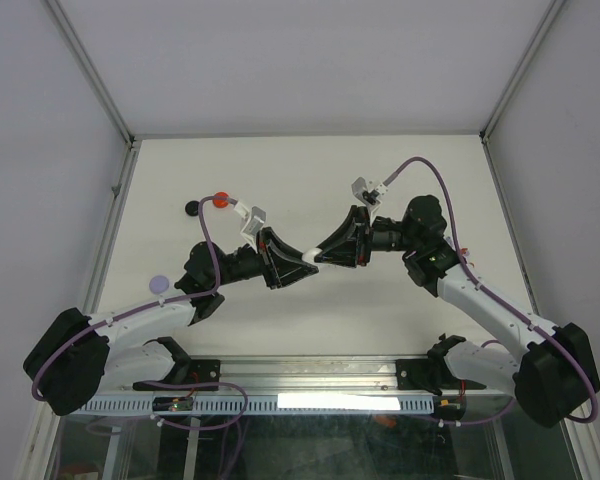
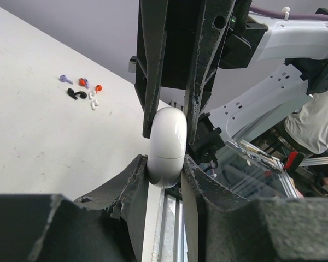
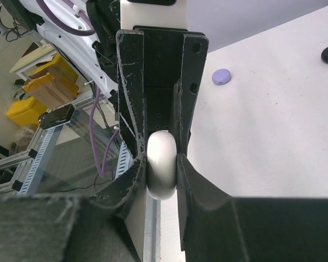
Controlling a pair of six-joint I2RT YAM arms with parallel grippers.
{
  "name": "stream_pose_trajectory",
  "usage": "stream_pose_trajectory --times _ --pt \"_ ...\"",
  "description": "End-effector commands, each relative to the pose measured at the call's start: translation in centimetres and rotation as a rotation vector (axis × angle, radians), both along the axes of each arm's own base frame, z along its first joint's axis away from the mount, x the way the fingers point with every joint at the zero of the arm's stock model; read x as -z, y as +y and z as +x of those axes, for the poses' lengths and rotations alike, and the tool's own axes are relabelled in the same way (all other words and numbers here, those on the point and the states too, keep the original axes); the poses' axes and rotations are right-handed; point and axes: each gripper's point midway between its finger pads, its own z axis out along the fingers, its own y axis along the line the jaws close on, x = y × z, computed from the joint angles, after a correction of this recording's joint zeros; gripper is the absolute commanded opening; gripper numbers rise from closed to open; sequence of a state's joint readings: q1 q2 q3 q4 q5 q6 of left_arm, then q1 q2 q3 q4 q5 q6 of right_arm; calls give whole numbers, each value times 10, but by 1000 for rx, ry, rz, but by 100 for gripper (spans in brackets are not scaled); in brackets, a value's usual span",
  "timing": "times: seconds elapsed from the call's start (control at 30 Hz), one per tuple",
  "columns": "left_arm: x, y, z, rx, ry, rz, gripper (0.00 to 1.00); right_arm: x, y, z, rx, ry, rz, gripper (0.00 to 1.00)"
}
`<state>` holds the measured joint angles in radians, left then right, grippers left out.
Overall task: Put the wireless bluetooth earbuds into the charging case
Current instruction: Open the charging case.
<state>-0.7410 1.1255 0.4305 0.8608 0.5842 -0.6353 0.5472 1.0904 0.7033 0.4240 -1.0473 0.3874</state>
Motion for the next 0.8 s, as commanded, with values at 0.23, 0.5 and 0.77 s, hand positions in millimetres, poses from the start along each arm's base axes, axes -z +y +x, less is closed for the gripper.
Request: stream_pose_trajectory --times 0.23,0.5,0.77 --pt "-33 -1 -1 -3 -130 -74 5 -24 3 -12 -30 -60 28 4" --pt "-25 3 -15 21 -335 -20 0 -30 0 -8 10 -115 20 17" --pt "-20 -3 -24 29 -522 56 0 -30 0 0 59 -139 11 29"
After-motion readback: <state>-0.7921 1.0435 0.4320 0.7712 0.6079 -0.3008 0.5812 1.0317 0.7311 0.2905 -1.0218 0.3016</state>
